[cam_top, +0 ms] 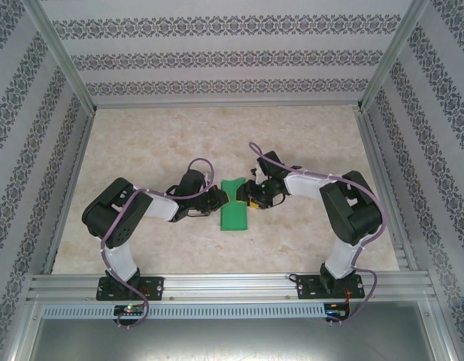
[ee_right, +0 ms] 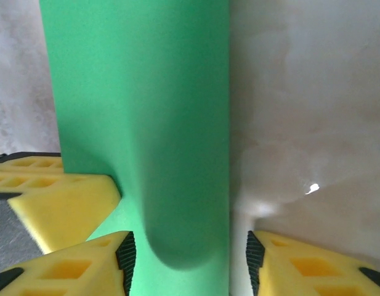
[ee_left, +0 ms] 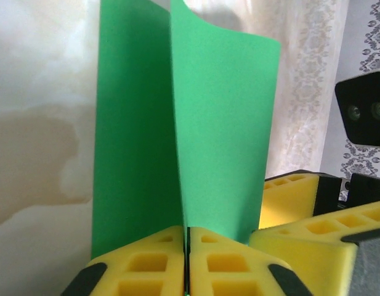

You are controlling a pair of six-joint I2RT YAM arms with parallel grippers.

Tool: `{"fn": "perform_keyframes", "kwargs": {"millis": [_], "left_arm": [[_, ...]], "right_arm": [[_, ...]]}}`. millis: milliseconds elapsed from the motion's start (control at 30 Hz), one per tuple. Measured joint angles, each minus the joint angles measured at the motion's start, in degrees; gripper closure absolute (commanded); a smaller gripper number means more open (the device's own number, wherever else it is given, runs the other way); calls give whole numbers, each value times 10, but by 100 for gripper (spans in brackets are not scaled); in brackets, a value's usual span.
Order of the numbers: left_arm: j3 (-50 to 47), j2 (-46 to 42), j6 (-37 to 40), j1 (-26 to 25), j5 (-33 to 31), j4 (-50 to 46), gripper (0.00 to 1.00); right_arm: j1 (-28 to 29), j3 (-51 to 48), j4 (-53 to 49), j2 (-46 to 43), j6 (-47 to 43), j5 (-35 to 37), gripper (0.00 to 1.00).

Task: Fold a paper plane with a square sheet of paper (pick it up from the middle)
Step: First fold in half a square sheet of paper at the center of the table, then hold the square sheet of paper at the center of the table.

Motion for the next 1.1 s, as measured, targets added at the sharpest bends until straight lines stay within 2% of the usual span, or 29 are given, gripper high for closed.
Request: {"fn": "perform_keyframes", "kwargs": {"millis": [200,500,767,1100], "left_arm": [[1,-42,20,4,-11,-49,57],[8,-133,49,64,-43,-149,33],[21,-147,75,77,-62,-213,27],[24,-129,95,77,-38,-212,26]], "right_arm": [[4,16,-26,12,-2,15,54],[15,36,-55,22,-9,41,53],[34,56,-81,30,17,87,53],[50,61,-85,33,51,129,51]]}}
